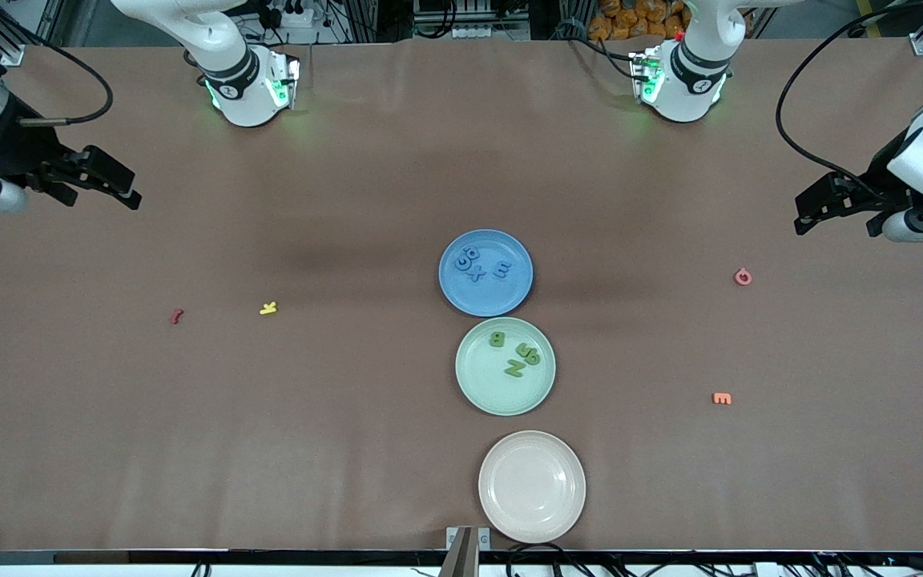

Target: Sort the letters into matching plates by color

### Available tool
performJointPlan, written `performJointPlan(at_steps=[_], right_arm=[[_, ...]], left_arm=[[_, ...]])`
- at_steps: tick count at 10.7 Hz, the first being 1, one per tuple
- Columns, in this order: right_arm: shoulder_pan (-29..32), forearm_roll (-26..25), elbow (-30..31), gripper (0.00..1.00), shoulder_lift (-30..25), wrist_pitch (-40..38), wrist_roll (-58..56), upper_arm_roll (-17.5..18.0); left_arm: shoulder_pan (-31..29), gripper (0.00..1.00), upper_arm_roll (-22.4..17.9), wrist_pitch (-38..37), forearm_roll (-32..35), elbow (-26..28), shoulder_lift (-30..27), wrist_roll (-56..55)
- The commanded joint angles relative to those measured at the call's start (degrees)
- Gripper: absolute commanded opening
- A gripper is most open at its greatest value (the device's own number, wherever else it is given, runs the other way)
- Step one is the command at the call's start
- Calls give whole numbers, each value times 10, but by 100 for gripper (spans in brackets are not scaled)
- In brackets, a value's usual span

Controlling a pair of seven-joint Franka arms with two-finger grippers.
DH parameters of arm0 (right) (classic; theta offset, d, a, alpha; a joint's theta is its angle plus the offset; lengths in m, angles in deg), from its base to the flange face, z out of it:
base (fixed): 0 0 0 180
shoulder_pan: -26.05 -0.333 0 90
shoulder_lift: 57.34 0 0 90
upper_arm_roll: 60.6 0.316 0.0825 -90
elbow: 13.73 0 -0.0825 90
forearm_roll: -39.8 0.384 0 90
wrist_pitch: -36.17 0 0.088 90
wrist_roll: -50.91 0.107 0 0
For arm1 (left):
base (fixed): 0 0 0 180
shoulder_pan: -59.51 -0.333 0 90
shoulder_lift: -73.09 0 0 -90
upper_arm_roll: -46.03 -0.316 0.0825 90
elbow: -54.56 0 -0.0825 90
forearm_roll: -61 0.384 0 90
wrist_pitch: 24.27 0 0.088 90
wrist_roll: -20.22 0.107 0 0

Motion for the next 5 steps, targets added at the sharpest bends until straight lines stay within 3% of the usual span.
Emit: performJointPlan(at_steps=[1, 5], right_arm=[[-7, -35, -7, 100, -7, -2, -58, -9], [-6, -47, -6, 100, -9, -20, -131, -16]], left_arm=[[-4, 100, -2, -7, -16, 2, -5, 19], [-4, 100, -2, -7, -16, 3, -5, 19]])
